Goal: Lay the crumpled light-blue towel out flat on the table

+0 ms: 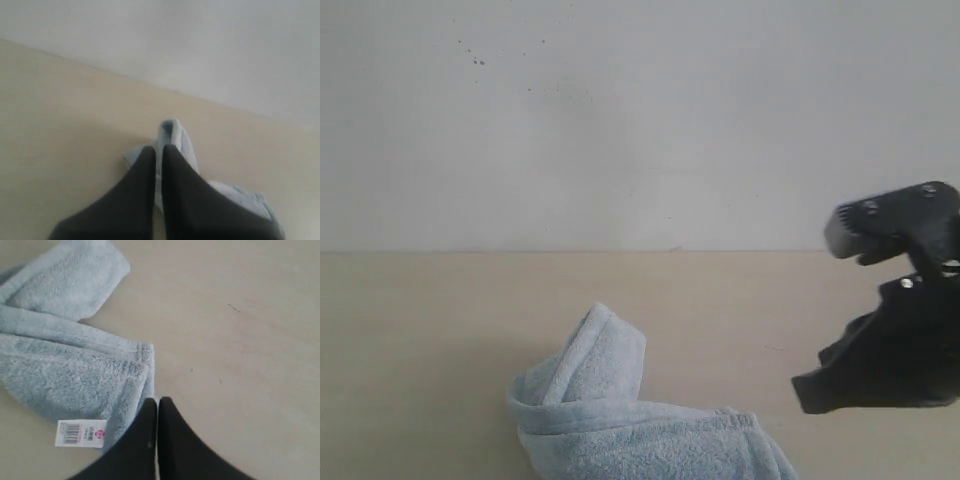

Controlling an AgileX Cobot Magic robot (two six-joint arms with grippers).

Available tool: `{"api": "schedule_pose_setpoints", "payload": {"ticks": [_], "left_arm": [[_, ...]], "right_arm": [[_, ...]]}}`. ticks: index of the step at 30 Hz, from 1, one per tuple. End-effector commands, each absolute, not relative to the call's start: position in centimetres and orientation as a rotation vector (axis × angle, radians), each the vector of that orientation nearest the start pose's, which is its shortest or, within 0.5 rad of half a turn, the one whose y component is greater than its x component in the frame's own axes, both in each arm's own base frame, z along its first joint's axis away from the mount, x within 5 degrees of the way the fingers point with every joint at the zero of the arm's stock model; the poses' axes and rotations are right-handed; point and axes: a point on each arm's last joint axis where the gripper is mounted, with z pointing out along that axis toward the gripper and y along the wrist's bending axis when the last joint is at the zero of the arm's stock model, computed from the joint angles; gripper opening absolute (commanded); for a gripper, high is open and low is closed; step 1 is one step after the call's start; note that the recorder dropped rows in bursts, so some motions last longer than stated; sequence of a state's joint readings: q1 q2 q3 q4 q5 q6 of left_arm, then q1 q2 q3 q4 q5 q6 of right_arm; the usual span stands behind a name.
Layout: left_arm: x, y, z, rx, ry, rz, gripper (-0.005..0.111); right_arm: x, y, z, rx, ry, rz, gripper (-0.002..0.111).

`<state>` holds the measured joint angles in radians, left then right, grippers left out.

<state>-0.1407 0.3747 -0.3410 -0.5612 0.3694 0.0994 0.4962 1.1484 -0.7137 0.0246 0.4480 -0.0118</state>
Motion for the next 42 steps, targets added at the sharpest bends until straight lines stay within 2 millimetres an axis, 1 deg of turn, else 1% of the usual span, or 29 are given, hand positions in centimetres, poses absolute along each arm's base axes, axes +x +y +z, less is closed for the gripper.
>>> {"api": "schedule_pose_setpoints", "payload": {"ticks": [1,3,5,6,7,8,10,11,13,16,18,20,23,26,30,33,35,39,42], "left_arm": [[12.4,-5.1,27.6,0.077,2.007,-0.637,0.005],[14.4,-5.9,27.2,0.142,2.08,-0.667,0.011],[16.5,-6.7,27.0,0.207,2.13,-0.696,0.022],[17.3,-7.0,27.1,0.228,2.138,-0.711,0.029],[18.2,-7.3,26.9,0.248,2.156,-0.727,0.037],[19.0,-7.5,26.8,0.265,2.172,-0.737,0.045],[20.4,-7.9,26.6,0.284,2.201,-0.75,0.056],[21.0,-8.0,26.4,0.29,2.216,-0.756,0.059],[22.0,-8.3,26.0,0.304,2.242,-0.769,0.06],[22.8,-8.5,25.5,0.313,2.259,-0.778,0.059],[23.0,-8.6,25.5,0.317,2.248,-0.786,0.059],[23.1,-8.7,25.5,0.315,2.236,-0.794,0.059],[23.1,-8.7,25.5,0.32,2.227,-0.796,0.059],[23.1,-8.7,25.6,0.317,2.226,-0.798,0.059],[23.2,-8.7,25.6,0.307,2.222,-0.802,0.059],[23.3,-8.6,25.6,0.295,2.219,-0.796,0.059],[23.3,-8.6,25.6,0.297,2.214,-0.794,0.059],[23.3,-8.7,25.7,0.29,2.208,-0.801,0.059],[23.3,-8.7,25.7,0.287,2.207,-0.803,0.059]], "right_arm": [[23.2,12.7,25.6,-0.731,2.381,0.179,0.014],[24.2,13.3,25.0,-0.734,2.392,0.177,0.033],[25.0,13.7,24.3,-0.738,2.388,0.175,0.05],[25.3,13.8,24.1,-0.742,2.39,0.173,0.054],[25.5,13.9,23.8,-0.749,2.393,0.171,0.055],[25.8,14.2,23.2,-0.762,2.404,0.173,0.053],[26.1,14.5,22.3,-0.774,2.419,0.188,0.05],[26.3,14.7,21.6,-0.786,2.433,0.196,0.047],[26.6,15.1,20.5,-0.8,2.458,0.227,0.045],[26.9,15.8,19.0,-0.832,2.482,0.276,0.045],[27.2,16.0,18.3,-0.841,2.486,0.314,0.045],[27.6,15.8,17.7,-0.813,2.495,0.374,0.045],[28.4,14.5,17.3,-0.774,2.513,0.506,0.046],[29.0,13.2,17.6,-0.706,2.496,0.65,0.046],[29.5,11.7,17.9,-0.658,2.478,0.731,0.046],[29.4,11.7,17.9,-0.682,2.472,0.752,0.046],[29.5,11.7,17.6,-0.671,2.481,0.76,0.046],[29.6,11.7,16.3,-0.687,2.515,0.788,0.046],[29.6,12.1,15.7,-0.701,2.514,0.853,0.046]]}}
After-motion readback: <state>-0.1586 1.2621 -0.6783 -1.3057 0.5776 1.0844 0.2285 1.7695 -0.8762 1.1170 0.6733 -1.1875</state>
